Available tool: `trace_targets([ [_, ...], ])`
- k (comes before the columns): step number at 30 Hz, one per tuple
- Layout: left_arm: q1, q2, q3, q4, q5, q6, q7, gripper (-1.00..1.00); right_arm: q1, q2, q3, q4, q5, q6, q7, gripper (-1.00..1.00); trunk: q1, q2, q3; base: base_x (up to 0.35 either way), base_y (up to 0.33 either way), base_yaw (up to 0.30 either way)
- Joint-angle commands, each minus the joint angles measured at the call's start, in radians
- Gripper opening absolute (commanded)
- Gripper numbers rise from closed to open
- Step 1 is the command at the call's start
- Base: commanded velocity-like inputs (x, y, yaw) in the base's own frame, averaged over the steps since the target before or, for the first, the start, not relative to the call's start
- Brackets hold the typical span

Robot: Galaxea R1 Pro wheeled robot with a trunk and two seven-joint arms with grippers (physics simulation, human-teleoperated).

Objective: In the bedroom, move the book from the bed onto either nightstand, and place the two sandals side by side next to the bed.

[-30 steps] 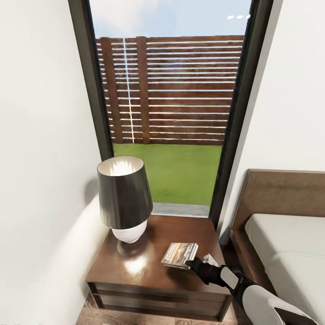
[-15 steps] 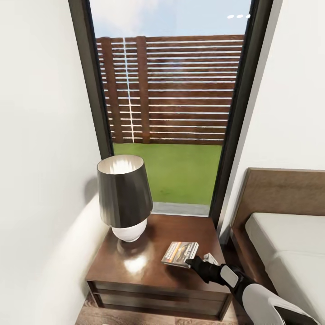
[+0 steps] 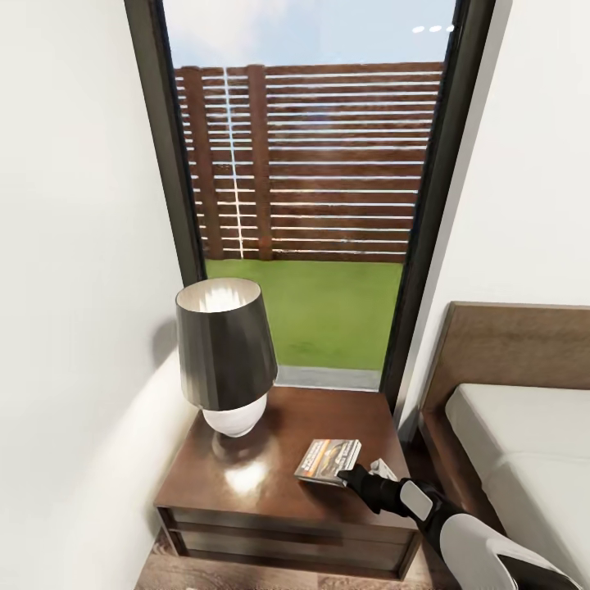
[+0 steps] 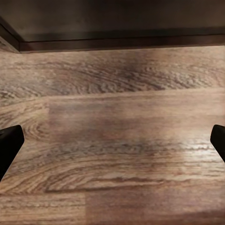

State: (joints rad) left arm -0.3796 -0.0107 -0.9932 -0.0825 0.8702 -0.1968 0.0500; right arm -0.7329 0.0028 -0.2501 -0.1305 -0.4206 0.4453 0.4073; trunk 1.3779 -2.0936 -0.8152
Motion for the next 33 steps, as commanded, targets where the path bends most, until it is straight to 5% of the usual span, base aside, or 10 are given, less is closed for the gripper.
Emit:
trace_targets([
  [1,0.000,0.000,-0.008,0.000,0.004,-0.003,0.005,1.00,0.000,0.000,-0.008,-0.001,0.000,0.007,0.000,-1.00,0.000,0.000,-0.001,0.000,0.000,0.000],
  [33,0.000,0.000,-0.009,0.000,0.004,-0.003,0.005,1.00,0.000,0.000,-0.008,-0.001,0.002,0.047,-0.001,-1.00,0.038,-0.070,-0.032,0.000,0.000,0.000],
])
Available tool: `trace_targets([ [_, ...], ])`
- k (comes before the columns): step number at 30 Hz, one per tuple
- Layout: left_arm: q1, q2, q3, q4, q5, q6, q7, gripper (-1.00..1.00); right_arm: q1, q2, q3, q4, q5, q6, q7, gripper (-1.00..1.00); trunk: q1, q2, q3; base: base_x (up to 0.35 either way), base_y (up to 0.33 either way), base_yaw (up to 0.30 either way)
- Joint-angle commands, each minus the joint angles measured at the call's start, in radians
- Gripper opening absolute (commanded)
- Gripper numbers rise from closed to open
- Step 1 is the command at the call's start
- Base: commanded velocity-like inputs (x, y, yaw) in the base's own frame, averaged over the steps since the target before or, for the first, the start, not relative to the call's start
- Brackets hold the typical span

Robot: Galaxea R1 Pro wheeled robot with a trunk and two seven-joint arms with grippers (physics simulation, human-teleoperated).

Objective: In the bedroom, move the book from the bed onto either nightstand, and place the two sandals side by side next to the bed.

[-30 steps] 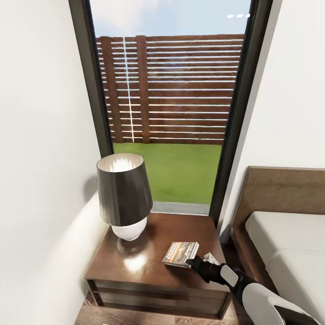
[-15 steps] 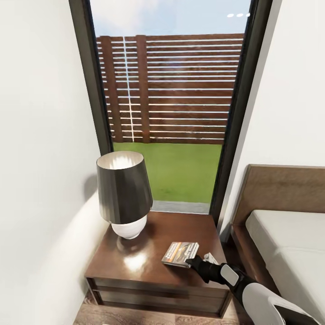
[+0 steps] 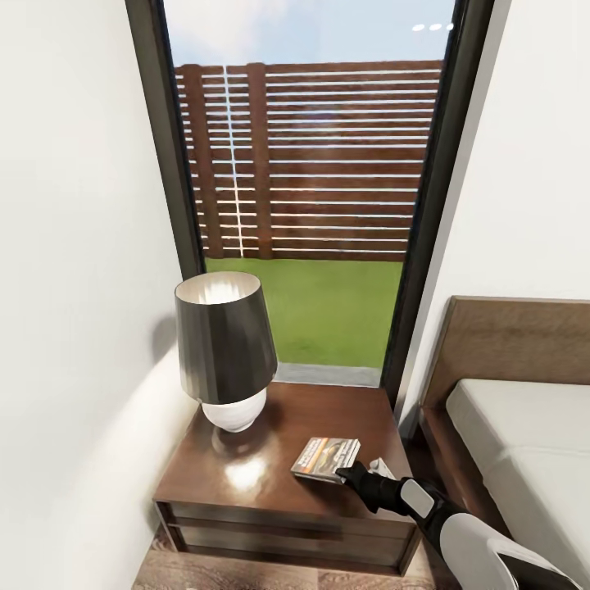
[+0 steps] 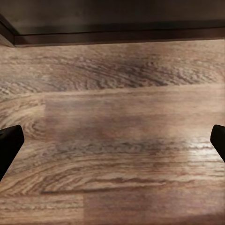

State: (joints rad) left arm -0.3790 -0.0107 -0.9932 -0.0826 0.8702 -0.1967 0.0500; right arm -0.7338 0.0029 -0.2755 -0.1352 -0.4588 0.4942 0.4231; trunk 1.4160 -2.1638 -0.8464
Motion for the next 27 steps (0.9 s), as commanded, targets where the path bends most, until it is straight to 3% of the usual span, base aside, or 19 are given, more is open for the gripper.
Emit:
trace_targets([
  [1,-0.001,0.000,-0.009,0.000,0.004,-0.003,0.005,1.00,0.001,0.000,0.018,0.003,0.040,-0.002,-0.017,-1.00,0.000,0.000,-0.001,0.000,0.000,0.000],
  [27,0.000,0.000,-0.009,0.000,0.004,-0.003,0.005,1.00,0.001,0.000,0.018,0.003,0.040,-0.002,-0.018,-1.00,0.000,0.000,-0.001,0.000,0.000,0.000],
])
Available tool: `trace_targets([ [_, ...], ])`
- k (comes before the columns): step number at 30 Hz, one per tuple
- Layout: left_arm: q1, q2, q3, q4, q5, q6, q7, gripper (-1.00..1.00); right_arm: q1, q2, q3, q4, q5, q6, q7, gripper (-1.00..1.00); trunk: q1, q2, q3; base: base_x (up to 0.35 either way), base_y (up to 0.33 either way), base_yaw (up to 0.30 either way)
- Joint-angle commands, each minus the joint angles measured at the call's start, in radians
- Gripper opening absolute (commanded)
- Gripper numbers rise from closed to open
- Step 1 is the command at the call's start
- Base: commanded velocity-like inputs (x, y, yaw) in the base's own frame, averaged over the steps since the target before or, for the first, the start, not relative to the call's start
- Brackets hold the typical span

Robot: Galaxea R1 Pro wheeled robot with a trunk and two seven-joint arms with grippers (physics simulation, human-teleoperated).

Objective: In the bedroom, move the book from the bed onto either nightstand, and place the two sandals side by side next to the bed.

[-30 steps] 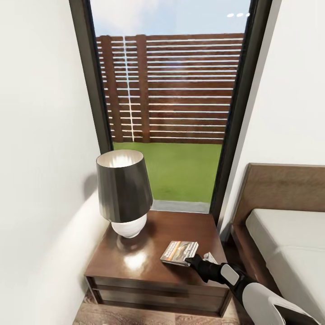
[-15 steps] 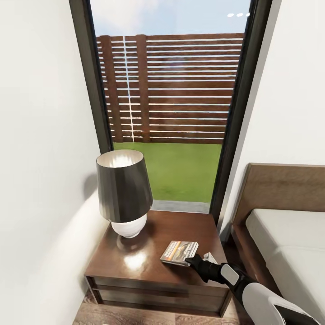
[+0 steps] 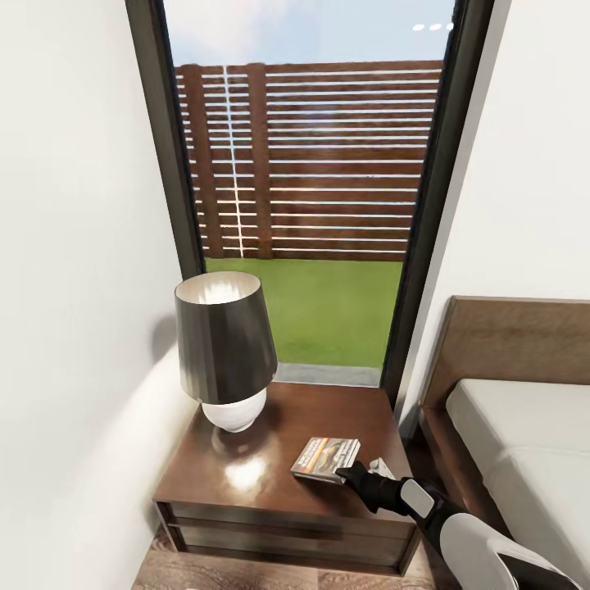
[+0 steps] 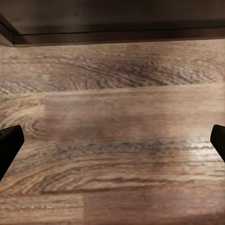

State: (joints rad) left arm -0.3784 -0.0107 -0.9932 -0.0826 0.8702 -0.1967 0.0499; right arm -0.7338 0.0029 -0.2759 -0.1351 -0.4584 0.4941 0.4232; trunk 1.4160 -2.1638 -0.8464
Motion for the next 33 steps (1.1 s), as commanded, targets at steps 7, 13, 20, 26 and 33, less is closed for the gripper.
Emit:
trace_targets([
  [7,-0.001,0.000,-0.008,0.000,0.004,-0.003,0.005,1.00,0.001,0.000,0.018,0.003,0.040,-0.002,-0.018,1.00,0.000,0.000,-0.001,0.000,0.000,0.000],
  [13,-0.001,0.000,-0.008,0.000,0.004,-0.003,0.005,1.00,0.001,0.000,0.018,0.003,0.040,-0.002,-0.018,1.00,0.000,0.000,-0.001,0.000,0.000,0.000],
  [20,-0.001,0.000,-0.008,0.000,0.004,-0.003,0.005,1.00,0.001,0.000,0.018,0.003,0.040,-0.002,-0.017,1.00,0.000,0.000,-0.001,0.000,0.000,0.000],
  [26,-0.001,0.000,-0.008,0.000,0.004,-0.003,0.005,1.00,0.001,0.001,0.018,0.002,0.040,-0.002,-0.017,1.00,0.000,0.000,-0.001,0.000,0.000,0.000],
  [33,-0.001,0.000,-0.008,0.000,0.004,-0.003,0.005,1.00,0.001,0.002,0.017,0.003,0.040,-0.003,-0.017,1.00,0.000,0.000,-0.001,0.000,0.000,0.000],
])
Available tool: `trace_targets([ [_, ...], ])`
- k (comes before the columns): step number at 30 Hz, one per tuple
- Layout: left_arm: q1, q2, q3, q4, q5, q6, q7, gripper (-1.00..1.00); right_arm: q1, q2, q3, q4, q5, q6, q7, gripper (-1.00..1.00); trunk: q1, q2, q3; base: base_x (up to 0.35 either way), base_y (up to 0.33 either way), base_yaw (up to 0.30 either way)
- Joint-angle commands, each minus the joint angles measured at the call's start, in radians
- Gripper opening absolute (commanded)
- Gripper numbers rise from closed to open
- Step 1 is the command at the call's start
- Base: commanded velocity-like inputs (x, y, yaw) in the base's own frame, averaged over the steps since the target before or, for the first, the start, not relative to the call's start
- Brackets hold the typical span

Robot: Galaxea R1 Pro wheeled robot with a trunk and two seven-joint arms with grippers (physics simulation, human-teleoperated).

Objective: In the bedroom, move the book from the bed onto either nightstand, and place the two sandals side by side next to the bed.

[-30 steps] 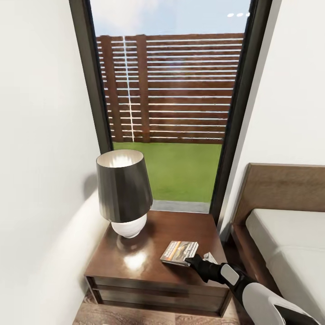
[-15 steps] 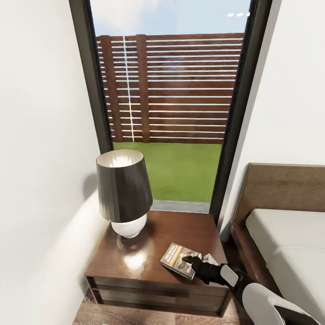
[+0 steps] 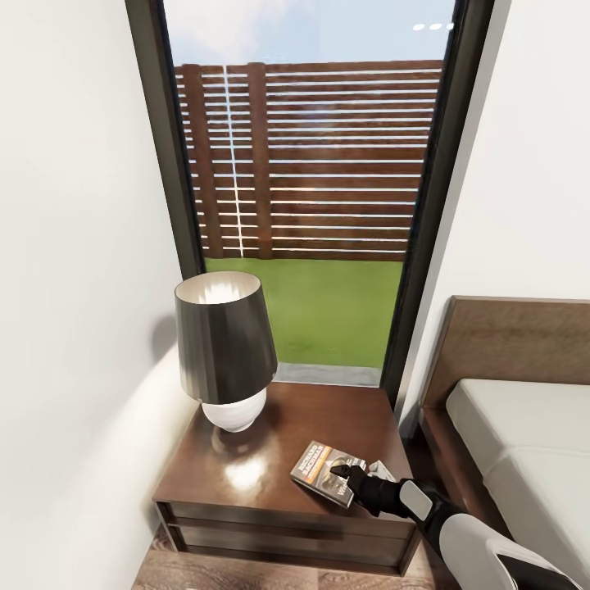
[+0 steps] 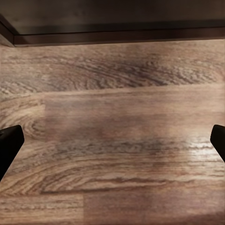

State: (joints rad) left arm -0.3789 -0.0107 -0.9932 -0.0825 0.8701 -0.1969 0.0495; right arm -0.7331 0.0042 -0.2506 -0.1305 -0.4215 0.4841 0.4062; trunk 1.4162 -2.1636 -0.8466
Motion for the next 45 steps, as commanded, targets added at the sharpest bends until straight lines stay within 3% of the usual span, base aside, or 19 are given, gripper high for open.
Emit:
trace_targets([
  [1,0.000,0.000,-0.008,0.000,0.004,-0.003,0.005,1.00,0.000,0.000,-0.008,-0.001,0.003,0.006,0.000,1.00,0.000,0.000,-0.001,0.000,0.000,0.000],
  [24,0.000,0.000,-0.008,0.000,0.004,-0.004,0.004,1.00,0.000,-0.001,-0.009,-0.002,0.005,0.005,-0.004,1.00,0.000,0.000,-0.001,0.000,0.000,0.000],
  [32,0.000,0.000,-0.008,0.000,0.004,-0.004,0.004,1.00,0.000,-0.001,-0.009,-0.003,0.003,0.004,-0.076,1.00,0.000,0.000,-0.001,0.000,0.000,0.000],
  [45,0.000,0.000,-0.008,0.000,0.004,-0.004,0.004,1.00,0.000,0.000,-0.009,-0.003,0.003,0.004,-0.085,1.00,0.000,0.000,-0.001,0.000,0.000,0.000],
])
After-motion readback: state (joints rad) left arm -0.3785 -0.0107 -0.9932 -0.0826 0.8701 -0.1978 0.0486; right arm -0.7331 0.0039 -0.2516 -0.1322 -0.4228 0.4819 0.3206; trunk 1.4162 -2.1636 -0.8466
